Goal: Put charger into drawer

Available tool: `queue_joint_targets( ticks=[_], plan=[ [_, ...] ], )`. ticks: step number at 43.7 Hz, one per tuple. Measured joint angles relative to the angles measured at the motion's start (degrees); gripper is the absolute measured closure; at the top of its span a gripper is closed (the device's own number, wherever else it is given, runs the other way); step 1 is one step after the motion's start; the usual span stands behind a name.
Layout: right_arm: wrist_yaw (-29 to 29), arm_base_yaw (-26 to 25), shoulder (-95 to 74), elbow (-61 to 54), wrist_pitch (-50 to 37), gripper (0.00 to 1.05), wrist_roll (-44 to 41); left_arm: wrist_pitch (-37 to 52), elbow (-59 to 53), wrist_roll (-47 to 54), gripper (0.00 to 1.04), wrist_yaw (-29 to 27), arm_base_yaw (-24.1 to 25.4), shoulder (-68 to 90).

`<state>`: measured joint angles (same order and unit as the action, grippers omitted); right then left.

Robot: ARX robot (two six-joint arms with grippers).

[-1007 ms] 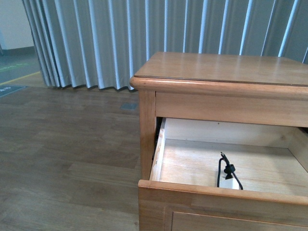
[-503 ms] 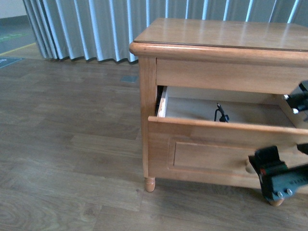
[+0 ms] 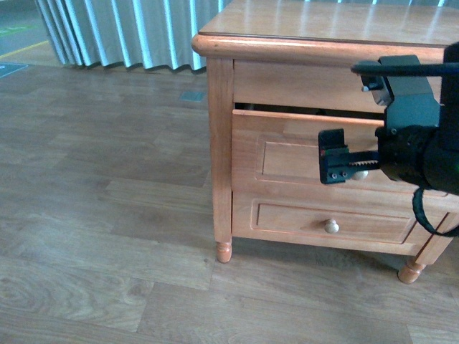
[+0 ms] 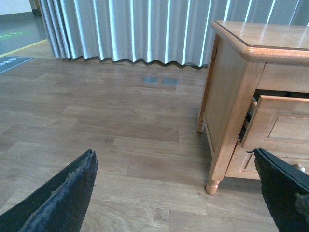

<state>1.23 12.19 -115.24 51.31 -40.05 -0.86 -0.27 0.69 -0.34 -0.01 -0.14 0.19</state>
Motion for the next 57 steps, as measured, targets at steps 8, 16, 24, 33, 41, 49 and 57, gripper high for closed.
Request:
queue_joint_targets(
  ticks=[8, 16, 24, 33, 41, 49, 57],
  plan=[
    [1.6, 0.3, -3.0, 4.6, -0.3, 0.08, 0.4, 0.0, 0.0, 0.0, 0.06, 0.0, 0.0, 0.0],
    [4.7, 1.6, -5.0, 6.6, -1.5, 0.08, 1.7, 0.0, 0.0, 0.0, 0.06, 0.0, 0.0, 0.0],
    [6.0, 2.4, -6.1, 7.6, -2.8, 0.08, 2.0, 0.0, 0.0, 0.0, 0.06, 0.0, 0.0, 0.0],
    [4.0, 2.8, 2.2, 0.6, -6.1, 0.08, 0.3, 0.0, 0.0, 0.0, 0.06, 0.0, 0.0, 0.0],
    [2.6, 2.0, 17.1, -11.3, -5.5, 0.08, -1.7, 0.0, 0.0, 0.0, 0.06, 0.0, 0.0, 0.0],
    [2.1, -1.6, 41.6, -25.4, 6.9, 0.08, -1.6, 0.0, 0.0, 0.0, 0.06, 0.0, 0.0, 0.0],
    [4.3, -3.5, 61.4, -28.4, 15.6, 0.08, -1.0, 0.0, 0.0, 0.0, 0.06, 0.0, 0.0, 0.0]
  ],
)
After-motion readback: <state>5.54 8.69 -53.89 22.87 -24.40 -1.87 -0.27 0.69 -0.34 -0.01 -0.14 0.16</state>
